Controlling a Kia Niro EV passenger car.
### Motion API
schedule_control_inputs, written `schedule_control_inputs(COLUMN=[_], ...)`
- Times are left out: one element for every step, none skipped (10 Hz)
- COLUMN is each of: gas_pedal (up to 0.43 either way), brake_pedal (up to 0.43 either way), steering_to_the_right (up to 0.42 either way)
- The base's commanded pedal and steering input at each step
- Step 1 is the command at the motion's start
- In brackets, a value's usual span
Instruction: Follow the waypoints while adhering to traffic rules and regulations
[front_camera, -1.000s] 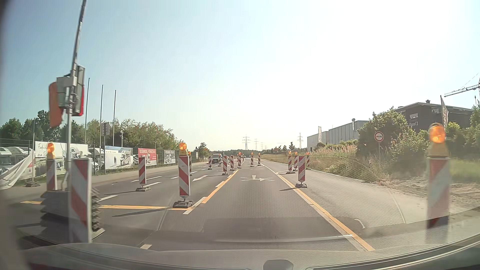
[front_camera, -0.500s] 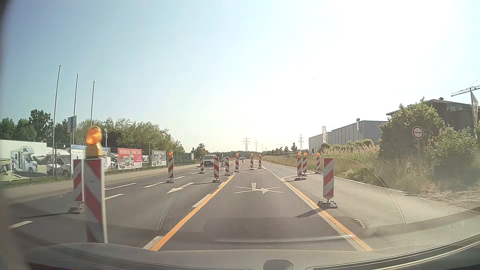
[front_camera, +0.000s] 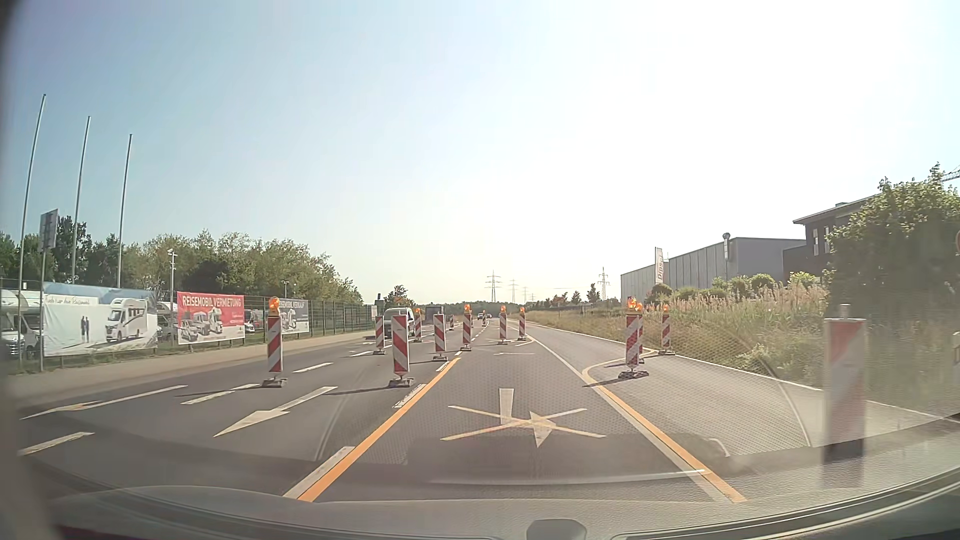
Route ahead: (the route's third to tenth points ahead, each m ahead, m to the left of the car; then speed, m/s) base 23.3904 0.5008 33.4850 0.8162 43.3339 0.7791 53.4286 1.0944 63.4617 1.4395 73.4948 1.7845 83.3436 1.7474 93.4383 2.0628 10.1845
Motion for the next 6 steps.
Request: schedule_control_inputs(gas_pedal=[0.098, 0.087, 0.079, 0.079, 0.079, 0.079], brake_pedal=[0.018, 0.018, 0.018, 0.018, 0.018, 0.018], steering_to_the_right=[0.001, 0.003, 0.009, 0.018, 0.025, 0.037])
